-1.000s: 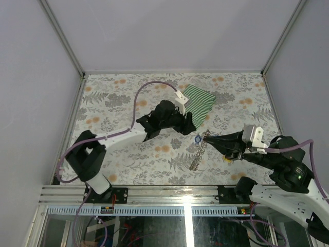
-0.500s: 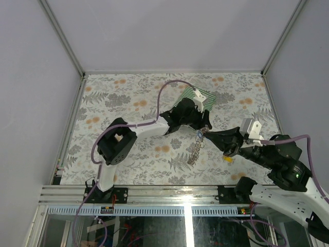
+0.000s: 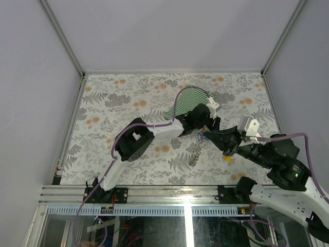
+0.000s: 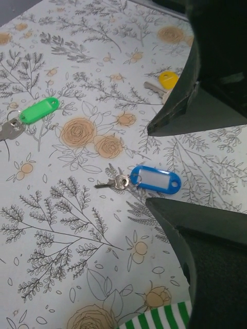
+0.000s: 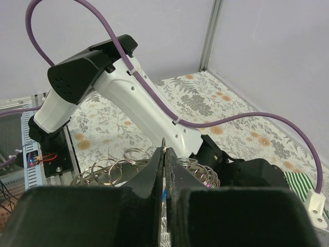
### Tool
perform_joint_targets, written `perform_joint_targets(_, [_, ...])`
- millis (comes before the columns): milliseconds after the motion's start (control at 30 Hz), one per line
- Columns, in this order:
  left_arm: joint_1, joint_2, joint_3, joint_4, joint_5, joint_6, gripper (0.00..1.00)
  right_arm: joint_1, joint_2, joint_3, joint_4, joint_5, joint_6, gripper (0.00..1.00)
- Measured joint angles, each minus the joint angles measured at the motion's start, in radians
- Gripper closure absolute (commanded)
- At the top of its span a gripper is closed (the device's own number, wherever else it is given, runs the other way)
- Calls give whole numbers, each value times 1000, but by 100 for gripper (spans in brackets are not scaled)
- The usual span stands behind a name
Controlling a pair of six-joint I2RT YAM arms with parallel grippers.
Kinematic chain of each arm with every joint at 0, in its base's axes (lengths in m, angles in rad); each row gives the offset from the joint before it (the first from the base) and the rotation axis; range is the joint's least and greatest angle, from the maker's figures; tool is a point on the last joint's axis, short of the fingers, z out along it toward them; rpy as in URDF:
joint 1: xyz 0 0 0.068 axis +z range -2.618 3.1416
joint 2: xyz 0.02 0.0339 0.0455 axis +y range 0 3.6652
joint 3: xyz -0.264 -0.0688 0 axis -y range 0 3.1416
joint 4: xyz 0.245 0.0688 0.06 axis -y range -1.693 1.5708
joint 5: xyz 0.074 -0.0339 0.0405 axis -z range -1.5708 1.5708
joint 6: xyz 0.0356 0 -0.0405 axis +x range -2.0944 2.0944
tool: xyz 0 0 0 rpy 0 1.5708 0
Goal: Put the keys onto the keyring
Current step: Pick up the key from the center of the board.
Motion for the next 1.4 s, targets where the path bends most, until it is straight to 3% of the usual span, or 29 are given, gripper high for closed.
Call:
perform_joint_targets(633, [0, 142, 136, -58, -15, 0, 58, 0, 14, 0, -4, 0, 20, 100])
perform_joint_targets(1400, [0, 153, 140, -50, 3, -22, 69, 0, 14, 0, -4, -1, 43, 100])
